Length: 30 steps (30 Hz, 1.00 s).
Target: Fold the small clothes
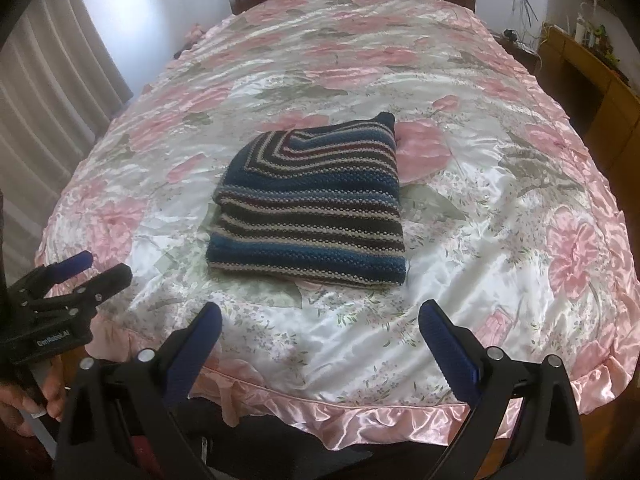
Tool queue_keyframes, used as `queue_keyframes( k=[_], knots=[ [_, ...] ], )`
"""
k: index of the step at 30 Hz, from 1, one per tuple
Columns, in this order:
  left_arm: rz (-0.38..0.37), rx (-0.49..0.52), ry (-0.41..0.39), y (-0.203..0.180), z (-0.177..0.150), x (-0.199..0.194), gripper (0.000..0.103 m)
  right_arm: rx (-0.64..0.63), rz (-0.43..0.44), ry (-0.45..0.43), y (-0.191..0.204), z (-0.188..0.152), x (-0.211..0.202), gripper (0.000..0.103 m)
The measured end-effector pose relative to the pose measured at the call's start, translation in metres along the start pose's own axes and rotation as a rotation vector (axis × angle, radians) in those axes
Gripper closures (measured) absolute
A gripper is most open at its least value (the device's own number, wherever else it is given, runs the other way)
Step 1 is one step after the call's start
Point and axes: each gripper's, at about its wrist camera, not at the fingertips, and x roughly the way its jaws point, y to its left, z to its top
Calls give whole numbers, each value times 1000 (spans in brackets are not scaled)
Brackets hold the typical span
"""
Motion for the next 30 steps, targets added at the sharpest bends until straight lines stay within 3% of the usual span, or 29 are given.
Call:
queue_keyframes(
  k=[30],
  knots=[
    [21,6,-13,-1,-1,-5,9,-14,-30,-2,-8,0,-1,4]
  ],
)
